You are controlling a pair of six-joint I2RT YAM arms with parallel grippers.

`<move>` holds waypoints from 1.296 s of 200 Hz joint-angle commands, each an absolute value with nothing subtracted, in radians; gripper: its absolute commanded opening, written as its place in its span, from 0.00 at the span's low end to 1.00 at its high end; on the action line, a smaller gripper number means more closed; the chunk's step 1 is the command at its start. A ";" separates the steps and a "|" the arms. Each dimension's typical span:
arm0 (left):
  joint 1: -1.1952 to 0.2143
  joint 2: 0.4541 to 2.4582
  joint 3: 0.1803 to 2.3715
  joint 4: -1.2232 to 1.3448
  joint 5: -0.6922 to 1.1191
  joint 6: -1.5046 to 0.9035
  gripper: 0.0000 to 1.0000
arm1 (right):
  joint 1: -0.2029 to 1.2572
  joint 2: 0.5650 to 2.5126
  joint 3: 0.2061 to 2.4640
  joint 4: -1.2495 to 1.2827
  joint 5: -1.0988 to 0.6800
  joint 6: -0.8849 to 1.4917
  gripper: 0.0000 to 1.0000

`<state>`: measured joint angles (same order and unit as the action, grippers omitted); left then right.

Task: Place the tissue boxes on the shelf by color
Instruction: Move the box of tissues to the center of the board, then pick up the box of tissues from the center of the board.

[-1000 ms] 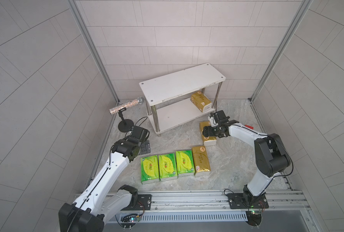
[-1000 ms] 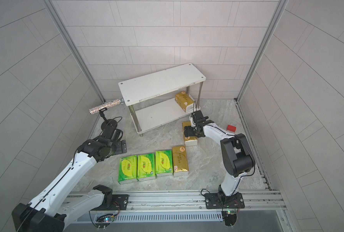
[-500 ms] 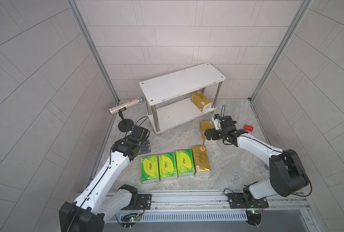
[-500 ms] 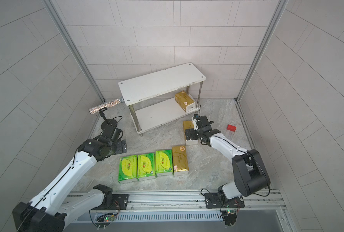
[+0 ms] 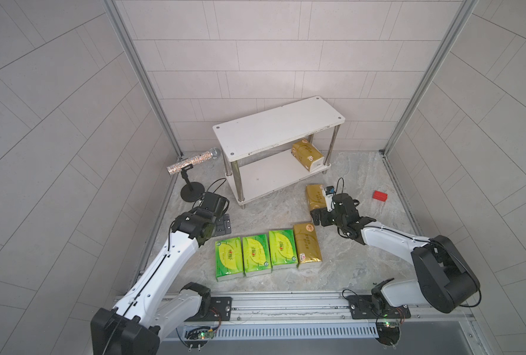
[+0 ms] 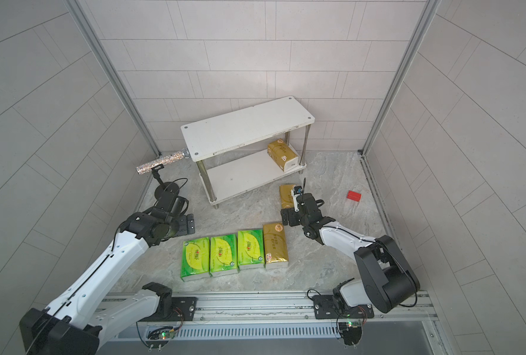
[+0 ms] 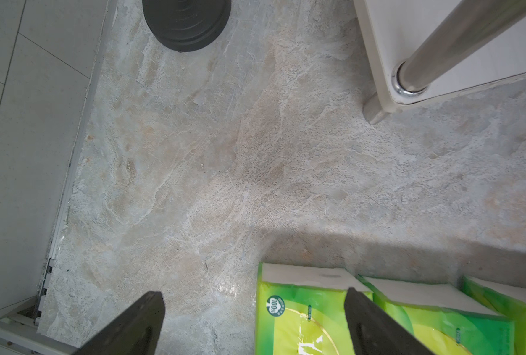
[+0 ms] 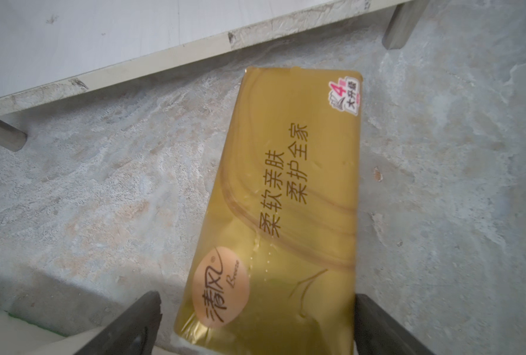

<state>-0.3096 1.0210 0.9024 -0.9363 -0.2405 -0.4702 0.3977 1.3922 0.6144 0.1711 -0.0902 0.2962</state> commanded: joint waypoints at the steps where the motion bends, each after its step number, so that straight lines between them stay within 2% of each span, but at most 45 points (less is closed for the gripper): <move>1: -0.304 1.012 0.916 -0.946 -0.263 -0.456 1.00 | 0.402 1.401 0.598 0.260 -0.050 0.316 1.00; 231: -0.304 0.991 0.919 -0.950 -0.327 -0.462 1.00 | 0.402 1.636 0.565 0.530 -0.011 0.341 1.00; 259: -0.304 0.998 0.919 -0.942 -0.327 -0.466 1.00 | 0.401 1.643 0.578 0.515 -0.018 0.333 0.93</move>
<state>-0.3096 1.0039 0.9028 -0.9363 -0.3046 -0.4702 0.3992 1.6306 0.5808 0.5179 -0.0189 0.3424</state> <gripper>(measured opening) 0.999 0.954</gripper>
